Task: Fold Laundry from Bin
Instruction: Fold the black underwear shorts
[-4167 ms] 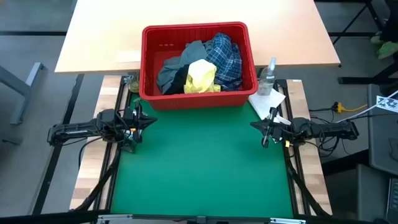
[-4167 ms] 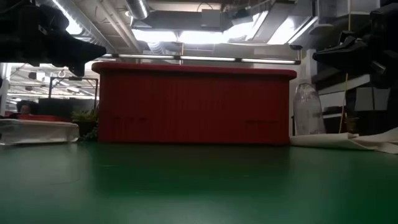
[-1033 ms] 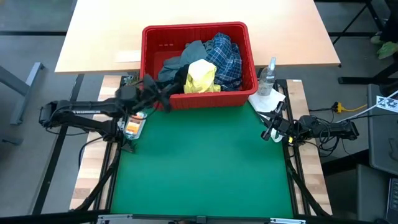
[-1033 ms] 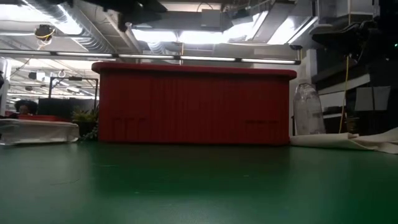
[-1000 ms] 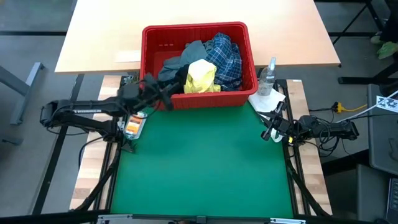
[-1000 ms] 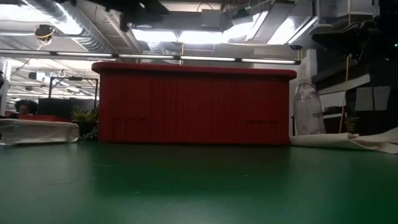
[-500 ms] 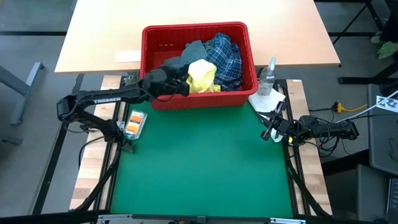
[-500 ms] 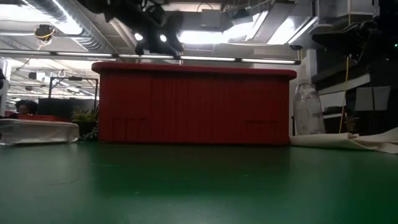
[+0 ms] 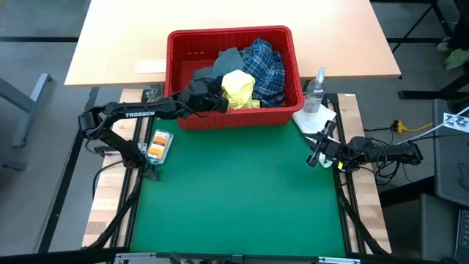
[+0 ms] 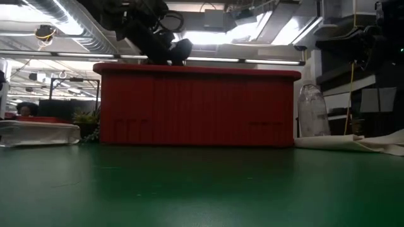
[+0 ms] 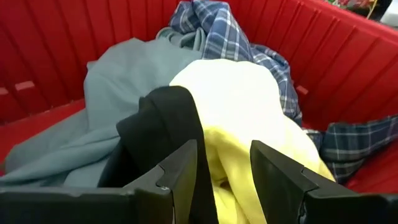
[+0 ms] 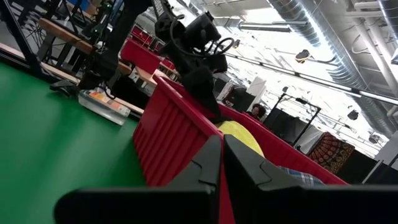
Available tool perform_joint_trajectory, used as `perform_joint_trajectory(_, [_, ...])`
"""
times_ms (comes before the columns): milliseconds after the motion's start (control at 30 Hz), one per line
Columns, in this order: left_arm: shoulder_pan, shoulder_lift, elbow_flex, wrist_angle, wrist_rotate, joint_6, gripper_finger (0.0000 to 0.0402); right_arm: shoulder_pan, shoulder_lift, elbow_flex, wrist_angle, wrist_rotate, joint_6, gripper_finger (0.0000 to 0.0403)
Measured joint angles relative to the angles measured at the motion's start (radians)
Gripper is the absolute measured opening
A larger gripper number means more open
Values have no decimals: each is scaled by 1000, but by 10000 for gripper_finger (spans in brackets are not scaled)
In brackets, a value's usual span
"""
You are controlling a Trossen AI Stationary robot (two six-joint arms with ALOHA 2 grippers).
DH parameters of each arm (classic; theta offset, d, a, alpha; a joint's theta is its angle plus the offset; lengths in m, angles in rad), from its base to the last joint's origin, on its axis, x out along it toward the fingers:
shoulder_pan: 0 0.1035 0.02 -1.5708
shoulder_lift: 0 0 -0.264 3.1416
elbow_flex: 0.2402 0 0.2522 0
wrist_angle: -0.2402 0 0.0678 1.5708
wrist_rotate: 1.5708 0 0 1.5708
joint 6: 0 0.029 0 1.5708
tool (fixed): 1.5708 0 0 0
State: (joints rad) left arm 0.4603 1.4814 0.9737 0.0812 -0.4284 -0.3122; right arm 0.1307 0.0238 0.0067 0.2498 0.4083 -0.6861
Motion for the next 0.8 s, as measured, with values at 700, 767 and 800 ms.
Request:
perform_joint_trajectory(700, [40,16,2,-86,-54,-45,144,0,0,0,0,0,0,19])
perform_joint_trajectory(767, [52,16,2,-101,-60,-44,144,0,0,0,0,0,0,19])
perform_joint_trajectory(800, [59,17,1,-105,-60,-45,143,0,0,0,0,0,0,19])
